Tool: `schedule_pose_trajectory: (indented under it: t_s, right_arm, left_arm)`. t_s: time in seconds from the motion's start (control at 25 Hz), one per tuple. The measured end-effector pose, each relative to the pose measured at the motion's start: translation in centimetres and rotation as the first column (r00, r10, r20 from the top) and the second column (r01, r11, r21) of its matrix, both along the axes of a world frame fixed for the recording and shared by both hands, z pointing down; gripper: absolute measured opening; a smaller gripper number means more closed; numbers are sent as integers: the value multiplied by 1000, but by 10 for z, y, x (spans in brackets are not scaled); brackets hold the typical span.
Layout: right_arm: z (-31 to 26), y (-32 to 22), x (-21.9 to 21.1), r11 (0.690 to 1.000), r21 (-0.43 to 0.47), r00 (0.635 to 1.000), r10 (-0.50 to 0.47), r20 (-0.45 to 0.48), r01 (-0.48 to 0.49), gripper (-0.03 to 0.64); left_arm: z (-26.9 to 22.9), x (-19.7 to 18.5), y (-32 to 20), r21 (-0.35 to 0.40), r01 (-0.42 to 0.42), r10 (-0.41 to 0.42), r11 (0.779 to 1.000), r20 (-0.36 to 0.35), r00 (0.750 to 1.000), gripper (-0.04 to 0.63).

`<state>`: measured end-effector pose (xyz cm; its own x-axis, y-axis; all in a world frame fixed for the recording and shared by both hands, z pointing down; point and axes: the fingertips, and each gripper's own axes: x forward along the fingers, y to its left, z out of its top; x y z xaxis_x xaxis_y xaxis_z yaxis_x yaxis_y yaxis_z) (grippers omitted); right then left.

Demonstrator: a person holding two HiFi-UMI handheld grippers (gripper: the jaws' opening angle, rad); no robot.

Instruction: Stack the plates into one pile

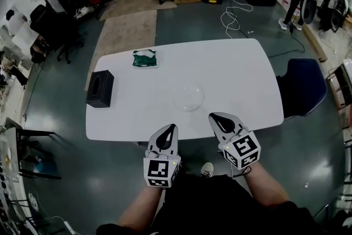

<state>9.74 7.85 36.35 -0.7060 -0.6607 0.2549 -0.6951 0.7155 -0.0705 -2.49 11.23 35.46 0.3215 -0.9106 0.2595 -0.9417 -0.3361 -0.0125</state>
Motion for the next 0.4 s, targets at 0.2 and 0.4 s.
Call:
schedule_pose_trajectory:
  t_s: [0.2, 0.4]
  right_arm:
    - [0, 1, -3, 1000, 2, 1000, -4, 3, 4, 17]
    - [1, -2, -9, 1000, 6, 1000, -14, 5, 14, 17]
  left_arm:
    - [4, -1, 3, 9, -7, 7, 1000, 6, 1000, 18]
    - [7, -7, 3, 13, -11, 11, 1000, 21, 1000, 18]
